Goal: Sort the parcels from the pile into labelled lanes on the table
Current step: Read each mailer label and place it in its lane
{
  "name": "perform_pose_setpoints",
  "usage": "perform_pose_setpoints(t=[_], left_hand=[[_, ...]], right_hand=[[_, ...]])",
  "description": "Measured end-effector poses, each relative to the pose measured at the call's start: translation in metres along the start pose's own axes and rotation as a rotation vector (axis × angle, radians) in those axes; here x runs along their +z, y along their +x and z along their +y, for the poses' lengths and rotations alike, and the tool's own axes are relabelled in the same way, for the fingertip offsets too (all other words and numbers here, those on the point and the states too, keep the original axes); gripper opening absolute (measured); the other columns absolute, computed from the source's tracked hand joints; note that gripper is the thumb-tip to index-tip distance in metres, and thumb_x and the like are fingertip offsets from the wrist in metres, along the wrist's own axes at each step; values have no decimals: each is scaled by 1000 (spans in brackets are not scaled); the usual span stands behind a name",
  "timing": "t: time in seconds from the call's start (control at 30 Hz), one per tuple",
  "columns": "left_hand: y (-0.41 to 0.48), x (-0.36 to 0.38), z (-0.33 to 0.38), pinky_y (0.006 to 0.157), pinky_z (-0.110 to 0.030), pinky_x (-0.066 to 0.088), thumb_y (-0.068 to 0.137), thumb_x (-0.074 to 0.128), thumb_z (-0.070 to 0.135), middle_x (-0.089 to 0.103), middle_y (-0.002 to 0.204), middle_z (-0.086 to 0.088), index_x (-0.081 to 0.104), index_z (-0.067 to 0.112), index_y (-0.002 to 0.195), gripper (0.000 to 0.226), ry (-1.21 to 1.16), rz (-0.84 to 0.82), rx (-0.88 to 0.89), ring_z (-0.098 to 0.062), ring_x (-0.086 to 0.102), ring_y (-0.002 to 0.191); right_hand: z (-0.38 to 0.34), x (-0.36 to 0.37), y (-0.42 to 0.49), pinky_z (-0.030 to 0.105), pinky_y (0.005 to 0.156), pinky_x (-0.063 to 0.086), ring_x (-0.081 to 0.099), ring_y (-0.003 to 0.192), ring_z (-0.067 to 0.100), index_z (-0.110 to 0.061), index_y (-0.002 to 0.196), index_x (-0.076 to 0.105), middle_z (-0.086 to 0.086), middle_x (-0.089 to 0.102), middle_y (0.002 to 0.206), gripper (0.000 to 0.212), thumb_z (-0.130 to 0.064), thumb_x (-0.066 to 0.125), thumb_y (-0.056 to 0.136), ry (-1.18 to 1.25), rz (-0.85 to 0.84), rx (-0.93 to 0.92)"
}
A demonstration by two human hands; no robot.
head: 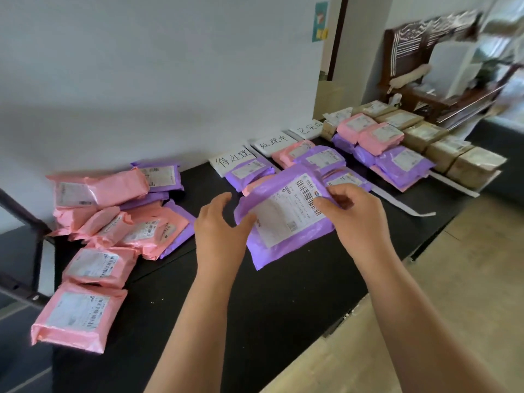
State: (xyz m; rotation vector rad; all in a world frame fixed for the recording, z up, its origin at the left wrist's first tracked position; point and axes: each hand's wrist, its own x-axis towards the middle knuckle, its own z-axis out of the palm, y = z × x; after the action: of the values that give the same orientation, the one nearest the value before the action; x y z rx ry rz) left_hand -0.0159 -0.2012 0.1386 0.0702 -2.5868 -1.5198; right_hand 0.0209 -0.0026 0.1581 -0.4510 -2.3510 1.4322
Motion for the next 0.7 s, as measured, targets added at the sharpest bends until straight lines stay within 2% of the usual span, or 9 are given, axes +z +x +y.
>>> perform_pose_setpoints(t=[0.1, 0.17, 0.23, 0.27, 0.33, 0.43, 0.5, 0.57, 0.7], left_hand=[[-7, 34, 15, 96, -31, 41, 87, 72, 36, 49, 142, 4, 43, 25, 144, 65, 4, -20, -88, -16, 47, 129], [-15, 61, 28, 83, -26, 46, 89, 69, 40, 54, 135, 3, 44, 23, 142, 61, 7, -68, -157, -15, 55, 115], [-24, 90, 43, 66, -21, 43, 91, 65, 41, 59, 122, 5, 48, 21, 136, 52, -7, -126, -218, -11, 57, 97], [-29, 105, 49, 64, -22, 42, 93, 64, 42, 59, 116, 8, 50, 20, 134, 49, -21, -144, -244, -10, 56, 92], [-36, 132, 59, 67, -25, 42, 94, 61, 43, 59, 108, 9, 53, 20, 129, 42, -25, -152, -274, -7, 56, 86], [-46, 164, 69, 68, -26, 45, 95, 60, 38, 64, 109, 8, 57, 20, 125, 35, -14, -138, -284, -6, 57, 84], [-52, 181, 73, 74, -28, 48, 95, 61, 35, 65, 109, 7, 59, 20, 124, 32, -16, -131, -293, -9, 59, 88], [-55, 195, 76, 80, -31, 49, 95, 61, 32, 65, 108, 7, 59, 20, 122, 30, -2, -128, -309, -10, 60, 89], [-46, 216, 75, 80, -32, 51, 94, 63, 29, 66, 106, 7, 62, 18, 124, 33, 25, -125, -331, -12, 62, 91]], right_hand=[[22, -33, 16, 21, 69, 49, 66, 82, 5, -18, 104, 70, -10, 70, 91, 20, -28, 74, 88, 85, 38, 49], [39, -57, 27, 24, 68, 49, 67, 79, 7, -18, 101, 71, -9, 71, 88, 16, -26, 74, 88, 128, 51, 85], [58, -82, 37, 28, 72, 55, 70, 80, 10, -18, 98, 71, -6, 73, 88, 12, -24, 75, 87, 181, 67, 125], [68, -94, 42, 32, 75, 57, 71, 81, 13, -17, 98, 71, -5, 74, 89, 13, -24, 75, 87, 195, 74, 143], [86, -116, 51, 31, 75, 57, 72, 83, 16, -16, 99, 72, -3, 75, 91, 15, -25, 74, 88, 194, 79, 166], [110, -144, 61, 14, 57, 51, 68, 69, 8, -17, 98, 70, -6, 73, 88, 11, -25, 71, 91, 184, 61, 188], [125, -157, 66, 11, 51, 48, 66, 63, 4, -19, 95, 68, -8, 72, 85, 6, -24, 69, 92, 165, 41, 202], [140, -164, 71, 12, 52, 49, 69, 69, 5, -20, 93, 68, -9, 73, 85, 4, -24, 68, 94, 153, 19, 224], [164, -161, 88, 24, 65, 57, 72, 84, 10, -19, 101, 69, -8, 73, 92, 12, -27, 64, 96, 80, -28, 256]])
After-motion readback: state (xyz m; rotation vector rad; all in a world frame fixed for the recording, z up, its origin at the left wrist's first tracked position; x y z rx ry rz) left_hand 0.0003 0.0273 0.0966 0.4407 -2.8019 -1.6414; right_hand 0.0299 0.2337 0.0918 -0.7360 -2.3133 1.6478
